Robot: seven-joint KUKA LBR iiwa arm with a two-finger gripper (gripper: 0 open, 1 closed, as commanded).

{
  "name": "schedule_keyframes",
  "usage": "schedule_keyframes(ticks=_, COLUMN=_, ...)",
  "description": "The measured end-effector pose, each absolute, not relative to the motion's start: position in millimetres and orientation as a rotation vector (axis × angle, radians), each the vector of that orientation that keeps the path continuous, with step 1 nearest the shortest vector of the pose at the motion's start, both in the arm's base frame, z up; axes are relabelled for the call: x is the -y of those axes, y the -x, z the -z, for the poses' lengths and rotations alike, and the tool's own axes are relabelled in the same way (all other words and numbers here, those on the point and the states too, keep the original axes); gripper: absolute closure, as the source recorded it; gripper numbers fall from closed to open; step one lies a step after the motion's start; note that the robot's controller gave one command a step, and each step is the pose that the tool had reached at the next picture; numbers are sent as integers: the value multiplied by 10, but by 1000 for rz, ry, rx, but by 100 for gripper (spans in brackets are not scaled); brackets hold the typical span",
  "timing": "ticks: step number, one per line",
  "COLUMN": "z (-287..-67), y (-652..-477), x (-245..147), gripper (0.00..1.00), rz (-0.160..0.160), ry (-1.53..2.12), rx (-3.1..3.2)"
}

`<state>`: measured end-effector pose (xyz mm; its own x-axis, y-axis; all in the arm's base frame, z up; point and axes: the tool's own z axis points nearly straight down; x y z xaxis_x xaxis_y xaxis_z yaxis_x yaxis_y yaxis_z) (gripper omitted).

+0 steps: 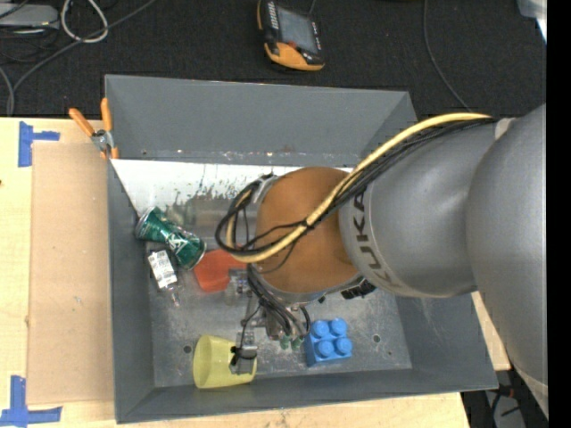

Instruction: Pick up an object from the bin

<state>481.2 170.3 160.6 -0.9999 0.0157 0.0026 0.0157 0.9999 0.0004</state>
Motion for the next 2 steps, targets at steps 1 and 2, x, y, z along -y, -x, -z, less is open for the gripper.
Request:
schedule_keyframes(ticks=1, z=-1605, y=-4812, x=-1703, gripper=0, rz=1, ry=25, rx=3139)
schedule_keyframes(ticks=2, z=-893, y=-4778, x=-1700, gripper=0, rz=1, ry=-184, rx=3133)
